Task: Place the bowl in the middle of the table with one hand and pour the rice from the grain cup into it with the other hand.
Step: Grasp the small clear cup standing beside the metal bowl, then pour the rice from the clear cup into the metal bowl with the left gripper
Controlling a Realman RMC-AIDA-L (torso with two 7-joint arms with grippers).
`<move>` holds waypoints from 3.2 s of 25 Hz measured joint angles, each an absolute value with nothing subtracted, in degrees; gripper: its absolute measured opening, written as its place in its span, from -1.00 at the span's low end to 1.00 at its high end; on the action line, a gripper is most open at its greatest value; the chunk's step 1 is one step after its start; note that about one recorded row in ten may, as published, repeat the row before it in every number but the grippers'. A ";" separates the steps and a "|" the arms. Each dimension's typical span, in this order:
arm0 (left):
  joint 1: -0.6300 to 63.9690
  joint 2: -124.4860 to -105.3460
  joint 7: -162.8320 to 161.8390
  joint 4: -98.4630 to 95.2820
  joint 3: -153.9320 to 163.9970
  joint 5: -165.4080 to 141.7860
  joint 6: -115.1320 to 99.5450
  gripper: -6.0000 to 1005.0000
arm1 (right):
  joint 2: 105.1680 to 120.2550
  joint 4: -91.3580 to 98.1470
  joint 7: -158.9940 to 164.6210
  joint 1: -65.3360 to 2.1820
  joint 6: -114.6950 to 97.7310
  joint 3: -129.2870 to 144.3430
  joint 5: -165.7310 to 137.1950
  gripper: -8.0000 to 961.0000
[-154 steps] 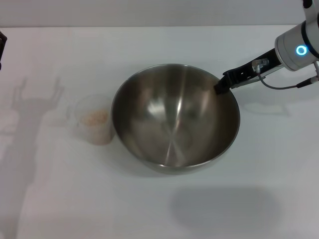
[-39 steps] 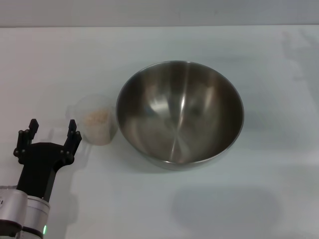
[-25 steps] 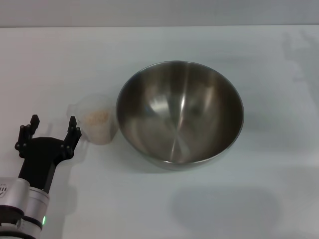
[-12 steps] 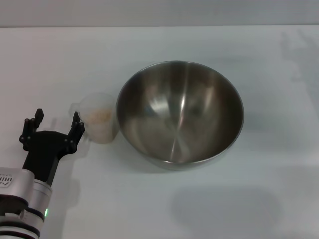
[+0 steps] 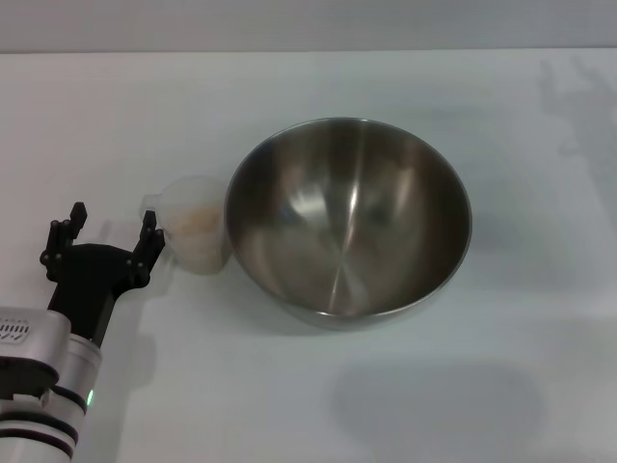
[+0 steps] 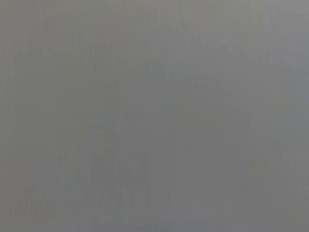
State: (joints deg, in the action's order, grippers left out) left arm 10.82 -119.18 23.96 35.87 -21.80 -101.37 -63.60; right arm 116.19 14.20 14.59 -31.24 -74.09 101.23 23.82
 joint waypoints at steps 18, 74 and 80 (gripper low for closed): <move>13.60 -119.18 19.87 33.47 -21.70 -101.36 -63.43 0.42 | 116.19 13.99 14.59 -32.45 -72.40 100.88 23.82 -0.05; 18.69 -119.18 18.68 31.41 -21.11 -103.04 -71.40 -0.94 | 116.61 14.49 14.85 -32.07 -72.88 101.30 23.82 -0.05; 20.23 -119.18 22.96 29.39 -21.66 -105.63 -75.36 -0.94 | 116.63 14.44 14.73 -31.98 -72.91 101.06 23.82 -0.05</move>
